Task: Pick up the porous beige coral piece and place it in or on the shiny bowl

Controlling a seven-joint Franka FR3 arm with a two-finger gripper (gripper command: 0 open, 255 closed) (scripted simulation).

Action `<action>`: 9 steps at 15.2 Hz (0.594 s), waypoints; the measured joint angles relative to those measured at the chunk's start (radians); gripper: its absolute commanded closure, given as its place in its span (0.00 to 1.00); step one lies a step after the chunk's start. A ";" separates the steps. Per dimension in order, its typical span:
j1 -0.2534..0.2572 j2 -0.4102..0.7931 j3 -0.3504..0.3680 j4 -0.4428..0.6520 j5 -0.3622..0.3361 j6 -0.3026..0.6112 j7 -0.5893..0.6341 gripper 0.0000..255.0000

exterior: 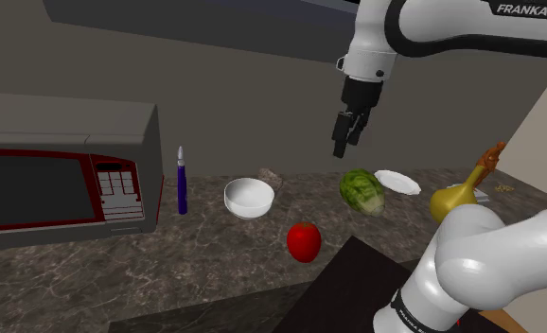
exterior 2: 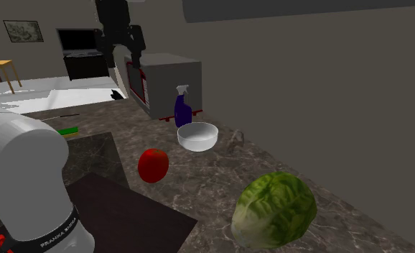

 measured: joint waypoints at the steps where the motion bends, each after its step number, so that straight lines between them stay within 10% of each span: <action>1: 0.000 0.000 0.000 0.000 0.000 0.000 0.000 0.00; 9: -0.027 0.152 -0.128 -0.041 -0.033 0.206 -0.139 0.00</action>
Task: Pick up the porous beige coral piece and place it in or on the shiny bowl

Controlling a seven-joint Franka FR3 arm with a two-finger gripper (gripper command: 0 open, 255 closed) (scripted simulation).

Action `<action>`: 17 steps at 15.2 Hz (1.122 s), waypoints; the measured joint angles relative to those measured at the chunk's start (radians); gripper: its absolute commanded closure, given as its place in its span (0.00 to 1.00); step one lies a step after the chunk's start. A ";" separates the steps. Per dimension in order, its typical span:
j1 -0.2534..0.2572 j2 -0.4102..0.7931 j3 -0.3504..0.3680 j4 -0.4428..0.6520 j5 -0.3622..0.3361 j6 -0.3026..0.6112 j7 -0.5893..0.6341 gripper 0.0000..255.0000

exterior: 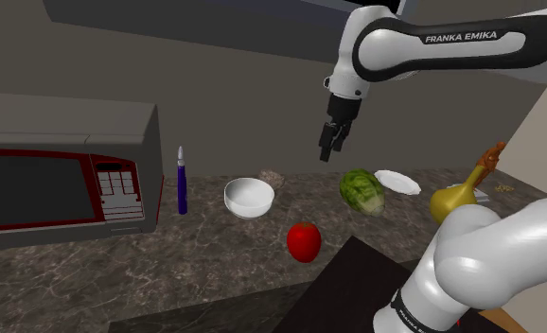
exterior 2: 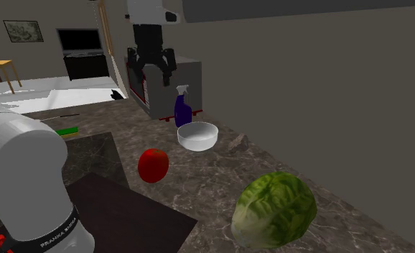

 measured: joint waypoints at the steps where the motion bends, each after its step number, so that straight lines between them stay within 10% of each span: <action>1: 0.000 0.036 -0.014 0.011 0.001 0.027 -0.017 0.00; 17: -0.012 0.632 -0.234 0.270 0.188 0.337 -0.407 0.00</action>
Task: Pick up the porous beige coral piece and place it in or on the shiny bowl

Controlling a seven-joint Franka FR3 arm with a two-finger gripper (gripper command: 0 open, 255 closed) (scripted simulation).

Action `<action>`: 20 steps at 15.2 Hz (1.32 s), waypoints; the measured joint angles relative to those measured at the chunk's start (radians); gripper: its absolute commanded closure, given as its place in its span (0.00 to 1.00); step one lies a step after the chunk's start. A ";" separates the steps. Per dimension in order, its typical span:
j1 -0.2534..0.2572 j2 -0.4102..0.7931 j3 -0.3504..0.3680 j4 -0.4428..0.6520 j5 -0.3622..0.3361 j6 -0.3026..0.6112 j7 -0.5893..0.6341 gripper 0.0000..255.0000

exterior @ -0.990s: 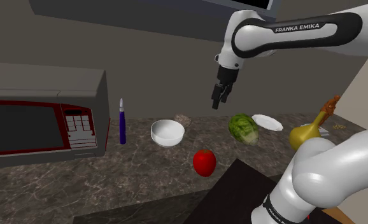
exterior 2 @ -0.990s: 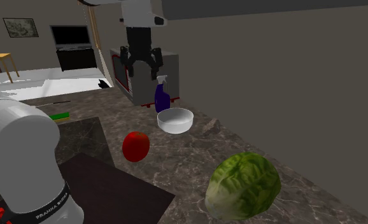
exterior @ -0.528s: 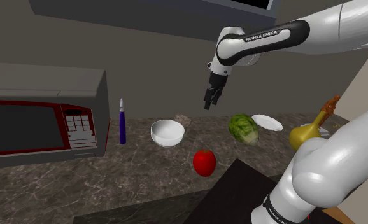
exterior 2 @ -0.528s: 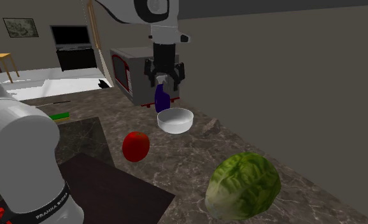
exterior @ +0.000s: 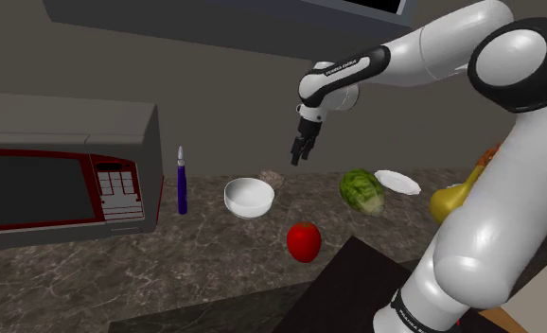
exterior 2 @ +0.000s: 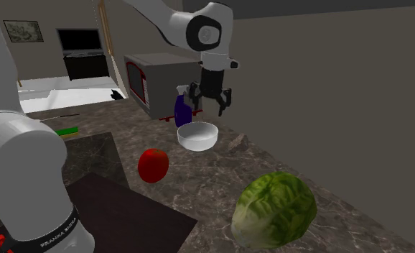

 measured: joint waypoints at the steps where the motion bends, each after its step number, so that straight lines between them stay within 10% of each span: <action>1: -0.005 0.035 -0.005 0.027 0.021 0.002 -0.026 0.00; 20: -0.202 0.754 0.076 0.703 0.320 -0.057 -0.305 0.00</action>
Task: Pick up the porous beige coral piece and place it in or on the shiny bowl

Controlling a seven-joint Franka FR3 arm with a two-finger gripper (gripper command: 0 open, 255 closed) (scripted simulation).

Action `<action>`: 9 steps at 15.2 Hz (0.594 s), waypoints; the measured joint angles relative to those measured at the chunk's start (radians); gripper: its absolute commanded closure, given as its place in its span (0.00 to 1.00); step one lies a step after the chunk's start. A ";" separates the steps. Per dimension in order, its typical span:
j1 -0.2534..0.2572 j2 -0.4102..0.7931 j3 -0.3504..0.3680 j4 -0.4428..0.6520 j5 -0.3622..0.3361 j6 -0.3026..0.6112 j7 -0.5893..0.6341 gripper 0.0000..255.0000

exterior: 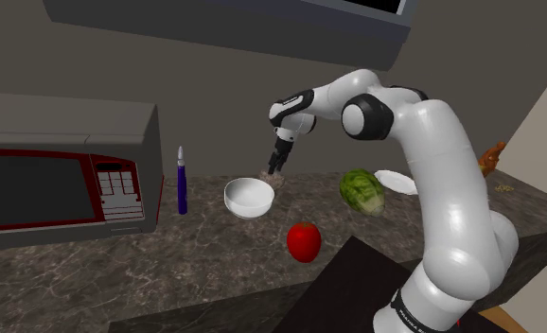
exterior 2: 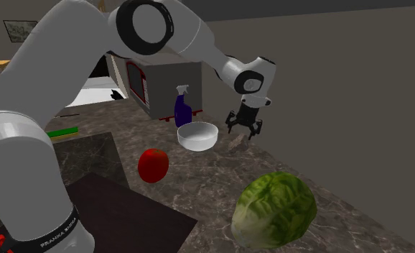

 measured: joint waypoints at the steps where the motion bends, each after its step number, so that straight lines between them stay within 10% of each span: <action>1: 0.000 0.008 0.002 0.000 0.003 0.008 -0.001 0.00; 9: 0.003 0.026 0.008 -0.010 0.014 0.053 -0.009 0.00</action>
